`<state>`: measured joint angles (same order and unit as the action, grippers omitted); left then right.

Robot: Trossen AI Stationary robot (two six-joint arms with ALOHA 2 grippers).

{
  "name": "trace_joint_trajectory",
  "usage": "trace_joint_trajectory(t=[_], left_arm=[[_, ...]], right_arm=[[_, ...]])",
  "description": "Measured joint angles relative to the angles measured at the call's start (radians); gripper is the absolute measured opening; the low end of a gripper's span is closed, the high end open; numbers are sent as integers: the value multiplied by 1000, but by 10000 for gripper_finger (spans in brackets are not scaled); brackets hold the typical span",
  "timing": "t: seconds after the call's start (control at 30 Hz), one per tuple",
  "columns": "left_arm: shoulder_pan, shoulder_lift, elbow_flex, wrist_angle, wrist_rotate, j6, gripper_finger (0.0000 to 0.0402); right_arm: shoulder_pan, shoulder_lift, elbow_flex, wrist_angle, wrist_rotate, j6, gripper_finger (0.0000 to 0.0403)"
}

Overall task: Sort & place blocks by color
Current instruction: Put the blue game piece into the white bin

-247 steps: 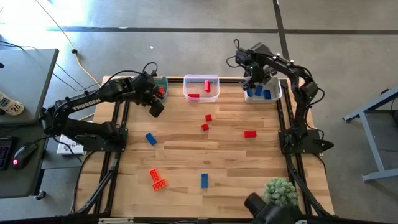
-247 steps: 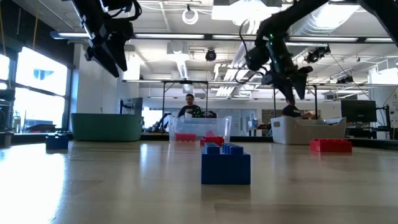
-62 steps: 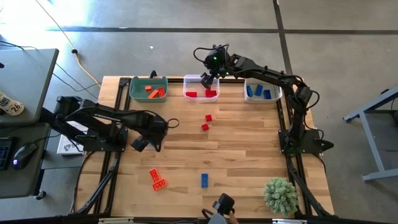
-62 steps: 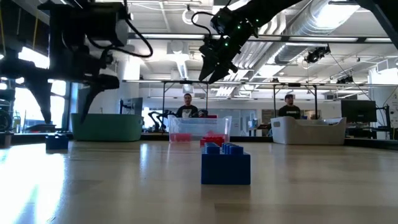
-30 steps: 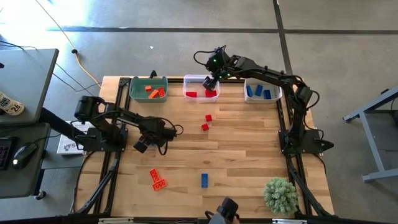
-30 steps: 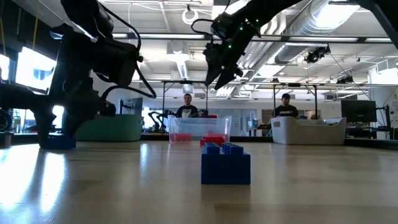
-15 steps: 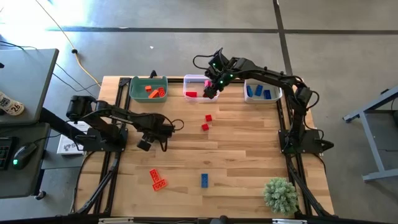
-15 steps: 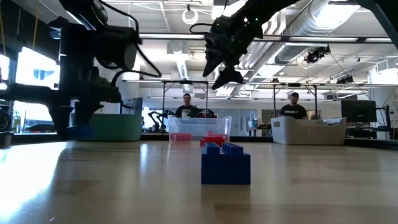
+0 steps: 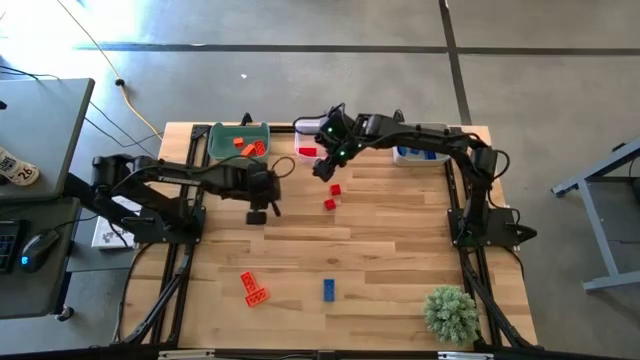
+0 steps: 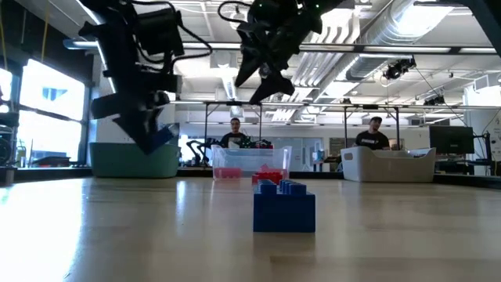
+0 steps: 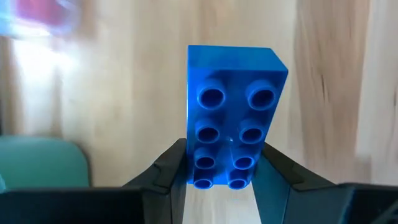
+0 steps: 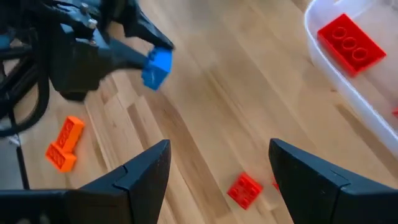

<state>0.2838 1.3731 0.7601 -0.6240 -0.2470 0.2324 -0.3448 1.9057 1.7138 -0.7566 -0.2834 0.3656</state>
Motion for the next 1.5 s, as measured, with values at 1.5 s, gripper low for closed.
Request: trace_joint_trajectory(t=[1.5], left_arm=[[33, -3, 72, 601, -11, 677, 112]], right_arm=[[78, 0, 0, 96, 14, 312, 259]])
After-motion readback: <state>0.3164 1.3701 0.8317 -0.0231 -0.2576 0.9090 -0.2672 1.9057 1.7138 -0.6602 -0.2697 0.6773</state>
